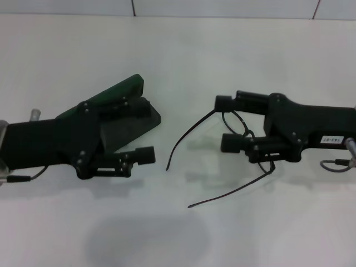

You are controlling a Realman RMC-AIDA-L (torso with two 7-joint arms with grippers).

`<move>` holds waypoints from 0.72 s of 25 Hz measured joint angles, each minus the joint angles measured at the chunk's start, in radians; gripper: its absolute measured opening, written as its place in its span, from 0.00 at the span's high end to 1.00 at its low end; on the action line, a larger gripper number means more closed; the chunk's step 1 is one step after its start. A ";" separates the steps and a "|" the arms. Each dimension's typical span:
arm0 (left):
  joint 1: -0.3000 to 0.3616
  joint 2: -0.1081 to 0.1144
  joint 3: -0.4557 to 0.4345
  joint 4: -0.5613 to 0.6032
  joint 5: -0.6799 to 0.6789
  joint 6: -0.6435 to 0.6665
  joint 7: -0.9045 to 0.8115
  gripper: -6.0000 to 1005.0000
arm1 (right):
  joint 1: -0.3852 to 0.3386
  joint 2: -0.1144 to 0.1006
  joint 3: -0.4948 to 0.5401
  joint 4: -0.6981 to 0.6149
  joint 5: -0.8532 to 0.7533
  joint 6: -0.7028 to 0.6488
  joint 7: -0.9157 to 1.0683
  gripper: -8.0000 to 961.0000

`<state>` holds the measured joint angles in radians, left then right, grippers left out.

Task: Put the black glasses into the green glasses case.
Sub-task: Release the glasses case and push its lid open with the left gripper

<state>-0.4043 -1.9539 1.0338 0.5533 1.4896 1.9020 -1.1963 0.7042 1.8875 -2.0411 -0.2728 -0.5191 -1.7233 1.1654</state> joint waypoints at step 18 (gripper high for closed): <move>-0.003 -0.137 0.099 1.145 0.831 -0.345 -0.741 0.31 | -0.281 0.062 0.303 0.012 0.000 0.129 -0.285 0.11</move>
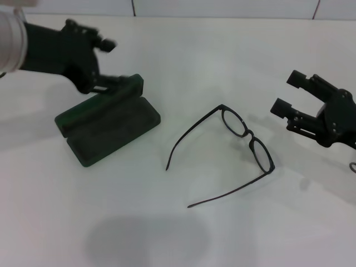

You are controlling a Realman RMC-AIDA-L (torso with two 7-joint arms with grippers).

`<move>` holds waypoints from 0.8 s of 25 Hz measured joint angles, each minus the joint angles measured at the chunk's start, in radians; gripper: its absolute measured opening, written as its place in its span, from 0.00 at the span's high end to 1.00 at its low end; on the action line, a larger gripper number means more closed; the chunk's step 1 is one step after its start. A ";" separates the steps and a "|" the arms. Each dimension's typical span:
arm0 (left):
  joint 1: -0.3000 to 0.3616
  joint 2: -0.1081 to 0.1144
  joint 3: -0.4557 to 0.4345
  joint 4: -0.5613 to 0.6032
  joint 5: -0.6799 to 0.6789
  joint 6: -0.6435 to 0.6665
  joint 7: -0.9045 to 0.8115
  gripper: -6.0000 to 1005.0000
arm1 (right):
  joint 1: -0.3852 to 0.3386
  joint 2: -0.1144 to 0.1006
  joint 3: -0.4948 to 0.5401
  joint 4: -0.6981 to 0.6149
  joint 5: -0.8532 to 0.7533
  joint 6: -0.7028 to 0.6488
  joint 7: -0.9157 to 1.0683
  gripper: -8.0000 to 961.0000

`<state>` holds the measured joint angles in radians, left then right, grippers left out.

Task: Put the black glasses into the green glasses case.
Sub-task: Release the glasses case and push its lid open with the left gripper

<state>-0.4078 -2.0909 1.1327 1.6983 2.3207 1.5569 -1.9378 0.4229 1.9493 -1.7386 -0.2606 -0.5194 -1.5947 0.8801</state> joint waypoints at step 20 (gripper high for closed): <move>-0.185 0.002 0.114 -0.371 0.373 -0.150 -0.244 0.32 | 0.021 0.008 0.005 0.000 0.005 0.030 -0.007 0.11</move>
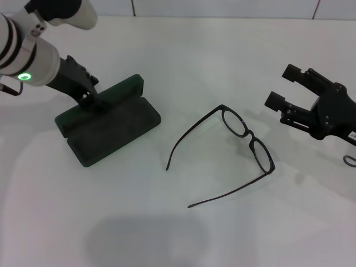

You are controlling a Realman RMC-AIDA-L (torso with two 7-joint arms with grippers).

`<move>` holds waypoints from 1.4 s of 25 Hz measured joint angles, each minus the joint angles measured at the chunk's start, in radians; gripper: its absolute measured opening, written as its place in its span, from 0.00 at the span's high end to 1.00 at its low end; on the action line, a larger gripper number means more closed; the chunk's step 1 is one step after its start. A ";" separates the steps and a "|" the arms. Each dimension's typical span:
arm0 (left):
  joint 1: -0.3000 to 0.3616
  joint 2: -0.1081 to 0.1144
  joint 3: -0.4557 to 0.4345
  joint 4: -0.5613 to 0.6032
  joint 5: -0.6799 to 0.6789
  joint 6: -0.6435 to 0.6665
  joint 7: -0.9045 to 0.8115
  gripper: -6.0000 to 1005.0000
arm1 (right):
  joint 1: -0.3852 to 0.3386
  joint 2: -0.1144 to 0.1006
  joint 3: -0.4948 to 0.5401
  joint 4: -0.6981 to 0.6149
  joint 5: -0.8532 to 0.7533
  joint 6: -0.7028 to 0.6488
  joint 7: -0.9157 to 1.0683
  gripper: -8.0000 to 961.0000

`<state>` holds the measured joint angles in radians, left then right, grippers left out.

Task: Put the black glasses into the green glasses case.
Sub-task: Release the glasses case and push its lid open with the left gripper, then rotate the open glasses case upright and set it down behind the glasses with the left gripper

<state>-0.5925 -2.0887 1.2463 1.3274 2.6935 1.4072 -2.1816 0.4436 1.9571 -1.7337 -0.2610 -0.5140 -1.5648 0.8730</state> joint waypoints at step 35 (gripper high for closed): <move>-0.045 -0.002 0.256 0.083 -0.085 -0.257 0.111 0.75 | 0.046 0.025 -0.009 -0.012 -0.267 -0.117 0.007 0.11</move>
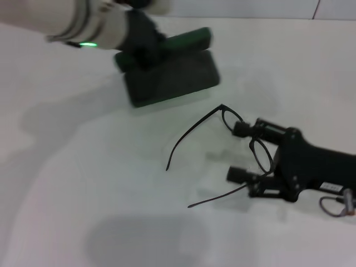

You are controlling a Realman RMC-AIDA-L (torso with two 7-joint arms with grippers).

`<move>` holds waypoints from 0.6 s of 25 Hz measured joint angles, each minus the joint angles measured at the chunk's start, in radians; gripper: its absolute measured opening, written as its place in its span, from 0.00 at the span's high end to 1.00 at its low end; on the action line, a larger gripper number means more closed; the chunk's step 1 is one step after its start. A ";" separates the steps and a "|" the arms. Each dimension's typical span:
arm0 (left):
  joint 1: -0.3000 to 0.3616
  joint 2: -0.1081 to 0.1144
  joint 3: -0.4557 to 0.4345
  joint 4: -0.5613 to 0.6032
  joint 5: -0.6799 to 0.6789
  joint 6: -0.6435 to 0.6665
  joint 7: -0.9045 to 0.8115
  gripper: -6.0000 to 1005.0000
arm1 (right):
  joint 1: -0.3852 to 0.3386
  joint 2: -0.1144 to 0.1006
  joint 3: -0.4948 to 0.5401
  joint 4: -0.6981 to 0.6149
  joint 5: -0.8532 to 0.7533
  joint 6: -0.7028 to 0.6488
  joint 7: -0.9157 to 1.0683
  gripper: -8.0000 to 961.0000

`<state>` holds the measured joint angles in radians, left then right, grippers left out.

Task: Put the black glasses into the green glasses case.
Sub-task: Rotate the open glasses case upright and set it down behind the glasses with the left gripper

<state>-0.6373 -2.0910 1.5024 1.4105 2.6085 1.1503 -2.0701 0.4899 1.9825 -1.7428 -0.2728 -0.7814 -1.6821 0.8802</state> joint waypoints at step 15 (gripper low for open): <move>-0.196 -0.008 0.217 -0.326 -0.082 -0.130 0.021 0.71 | -0.049 0.030 0.027 0.004 -0.018 -0.010 0.001 0.12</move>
<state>-0.8329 -2.0990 1.7190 1.0848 2.5269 1.0207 -2.0491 0.4412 2.0126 -1.7159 -0.2693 -0.7998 -1.6922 0.8815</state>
